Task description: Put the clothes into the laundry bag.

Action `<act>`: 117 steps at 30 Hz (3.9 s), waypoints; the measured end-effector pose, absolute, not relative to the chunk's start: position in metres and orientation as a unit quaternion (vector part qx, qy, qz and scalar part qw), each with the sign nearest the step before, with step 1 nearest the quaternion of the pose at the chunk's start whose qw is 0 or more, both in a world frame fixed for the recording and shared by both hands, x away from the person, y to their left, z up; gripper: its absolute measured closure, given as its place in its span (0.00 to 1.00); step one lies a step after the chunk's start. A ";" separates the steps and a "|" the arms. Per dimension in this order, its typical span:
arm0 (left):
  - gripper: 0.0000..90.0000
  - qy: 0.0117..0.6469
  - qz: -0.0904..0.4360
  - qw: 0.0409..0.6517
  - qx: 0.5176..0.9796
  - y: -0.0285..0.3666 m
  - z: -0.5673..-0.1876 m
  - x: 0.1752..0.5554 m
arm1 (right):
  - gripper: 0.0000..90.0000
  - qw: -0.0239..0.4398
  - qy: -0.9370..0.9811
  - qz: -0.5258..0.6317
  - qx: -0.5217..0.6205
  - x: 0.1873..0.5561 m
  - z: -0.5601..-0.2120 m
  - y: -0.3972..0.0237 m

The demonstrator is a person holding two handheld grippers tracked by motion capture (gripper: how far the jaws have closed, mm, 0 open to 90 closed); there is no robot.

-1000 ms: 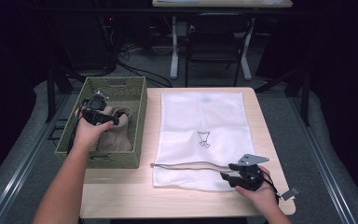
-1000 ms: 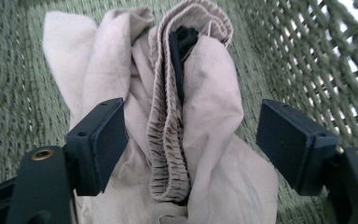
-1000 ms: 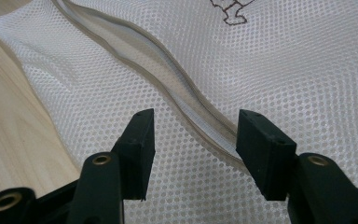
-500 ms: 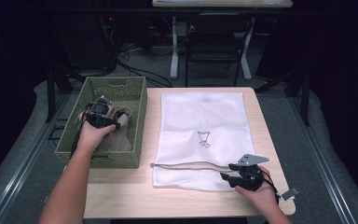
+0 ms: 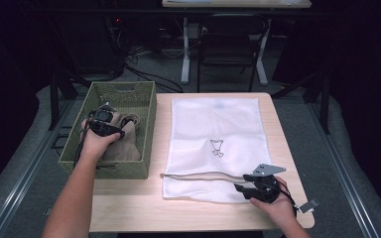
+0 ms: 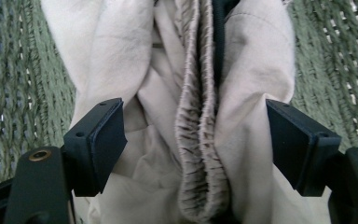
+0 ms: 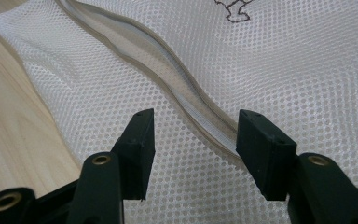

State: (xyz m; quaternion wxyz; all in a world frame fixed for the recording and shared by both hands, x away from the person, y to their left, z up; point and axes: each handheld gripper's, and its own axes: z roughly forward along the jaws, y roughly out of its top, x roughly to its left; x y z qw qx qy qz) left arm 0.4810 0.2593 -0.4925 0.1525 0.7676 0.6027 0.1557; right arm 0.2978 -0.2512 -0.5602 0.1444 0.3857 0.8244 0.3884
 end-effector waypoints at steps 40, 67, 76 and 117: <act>0.09 0.642 0.125 0.142 0.743 0.272 -0.515 0.501 | 0.51 0.140 0.827 0.386 0.385 0.299 -0.562 -0.250; 0.00 0.640 0.096 0.125 0.752 0.270 -0.534 0.510 | 0.51 0.140 0.827 0.385 0.384 0.298 -0.561 -0.250; 0.00 0.640 0.089 0.121 0.753 0.270 -0.536 0.510 | 0.51 0.140 0.828 0.386 0.382 0.298 -0.561 -0.250; 0.27 0.627 0.063 0.125 0.766 0.268 -0.540 0.509 | 0.51 0.144 0.828 0.387 0.380 0.298 -0.560 -0.250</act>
